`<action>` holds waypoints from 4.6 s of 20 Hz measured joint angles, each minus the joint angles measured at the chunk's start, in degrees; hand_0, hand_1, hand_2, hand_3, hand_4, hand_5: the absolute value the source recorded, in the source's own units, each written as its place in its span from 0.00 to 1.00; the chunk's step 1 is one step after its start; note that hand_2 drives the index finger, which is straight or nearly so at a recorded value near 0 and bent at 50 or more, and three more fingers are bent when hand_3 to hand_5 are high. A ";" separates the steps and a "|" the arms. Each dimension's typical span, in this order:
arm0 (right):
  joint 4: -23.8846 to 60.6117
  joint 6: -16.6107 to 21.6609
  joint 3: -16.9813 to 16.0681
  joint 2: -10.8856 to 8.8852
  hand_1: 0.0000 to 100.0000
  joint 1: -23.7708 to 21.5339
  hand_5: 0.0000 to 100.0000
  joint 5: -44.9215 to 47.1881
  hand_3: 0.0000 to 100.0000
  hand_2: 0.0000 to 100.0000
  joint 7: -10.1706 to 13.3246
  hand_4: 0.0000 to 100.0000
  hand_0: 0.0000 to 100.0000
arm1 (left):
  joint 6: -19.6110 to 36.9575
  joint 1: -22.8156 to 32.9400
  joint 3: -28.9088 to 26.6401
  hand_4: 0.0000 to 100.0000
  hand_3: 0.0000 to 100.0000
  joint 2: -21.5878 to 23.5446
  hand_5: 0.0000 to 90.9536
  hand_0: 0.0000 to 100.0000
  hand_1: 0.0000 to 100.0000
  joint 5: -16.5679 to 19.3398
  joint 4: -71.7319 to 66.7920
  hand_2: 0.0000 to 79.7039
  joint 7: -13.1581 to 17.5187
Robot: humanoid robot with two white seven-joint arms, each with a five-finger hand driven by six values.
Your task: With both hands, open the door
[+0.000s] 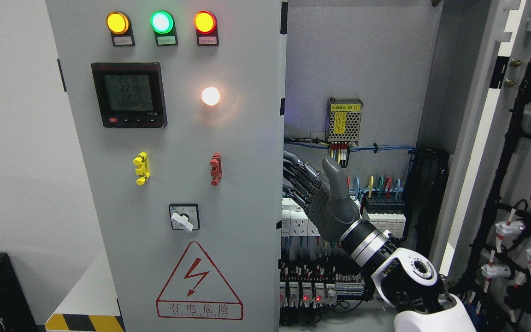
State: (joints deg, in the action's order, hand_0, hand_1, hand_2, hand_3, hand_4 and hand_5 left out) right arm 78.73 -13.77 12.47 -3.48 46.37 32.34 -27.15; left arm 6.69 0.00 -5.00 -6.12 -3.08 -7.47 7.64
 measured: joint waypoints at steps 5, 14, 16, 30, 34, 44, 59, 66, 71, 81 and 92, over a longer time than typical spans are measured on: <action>-2.71 -1.62 -1.30 -0.70 0.00 1.19 0.00 1.34 0.00 0.00 -8.35 0.00 0.00 | 0.00 0.00 0.00 0.00 0.00 -0.01 0.00 0.00 0.00 0.00 0.00 0.00 0.00; -5.28 -5.06 -0.91 -1.41 0.00 1.87 0.00 2.14 0.00 0.00 -16.56 0.00 0.00 | 0.01 -0.02 -0.01 0.00 0.00 -0.03 0.00 0.00 0.00 0.00 0.01 0.00 0.06; -5.49 -5.22 -1.20 -1.48 0.00 1.92 0.00 2.19 0.00 0.00 -16.62 0.00 0.00 | 0.01 -0.02 -0.01 0.00 0.00 -0.03 0.00 0.00 0.00 0.00 0.01 0.00 0.07; 2.91 -5.45 4.06 -2.70 0.00 -5.49 0.00 7.87 0.00 0.00 -16.96 0.00 0.00 | 0.01 0.00 -0.01 0.00 0.00 -0.03 0.00 0.00 0.00 0.00 0.00 0.00 0.06; 6.76 -5.44 8.58 -2.87 0.00 -8.52 0.00 8.78 0.00 0.00 -16.98 0.00 0.00 | 0.01 0.00 -0.01 0.00 0.00 -0.03 0.00 0.00 0.00 0.00 0.00 0.00 0.04; 13.00 -5.45 18.72 -3.11 0.00 -10.99 0.00 9.51 0.00 0.00 -16.82 0.00 0.00 | 0.02 0.00 -0.01 0.00 0.00 -0.03 0.00 0.00 0.00 0.00 0.00 0.00 0.02; 15.45 -5.44 29.68 3.42 0.00 -10.57 0.00 1.70 0.00 0.00 -16.24 0.00 0.00 | 0.08 0.00 -0.01 0.00 0.00 -0.03 0.00 0.00 0.00 0.00 0.00 0.00 -0.01; 14.13 -5.30 32.46 7.74 0.00 -10.55 0.00 -3.21 0.00 0.00 -16.22 0.00 0.00 | 0.23 0.00 -0.01 0.00 0.00 -0.03 0.00 0.00 0.00 0.00 0.00 0.00 0.04; 13.46 -5.10 32.51 8.79 0.00 -11.37 0.00 -4.06 0.00 0.00 -16.02 0.00 0.00 | 0.08 0.00 0.01 0.00 0.00 -0.03 0.00 0.00 0.00 0.00 0.00 0.00 0.06; 15.32 -3.30 20.85 3.97 0.00 -20.14 0.00 -4.44 0.00 0.00 -16.34 0.00 0.00 | -0.27 0.02 1.91 0.00 0.00 0.04 0.00 0.00 0.00 0.17 2.39 0.00 1.45; 26.48 31.36 8.23 -5.40 0.00 -47.40 0.00 -4.53 0.00 0.00 -16.23 0.00 0.00 | 8.71 5.93 16.65 0.00 0.00 3.66 0.00 0.00 0.00 -0.30 41.26 0.00 8.30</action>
State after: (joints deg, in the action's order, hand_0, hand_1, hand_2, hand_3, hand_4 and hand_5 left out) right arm 105.21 17.59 20.70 -8.88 -1.03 27.81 -43.38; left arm 15.40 5.93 11.65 -2.46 -3.37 33.79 15.95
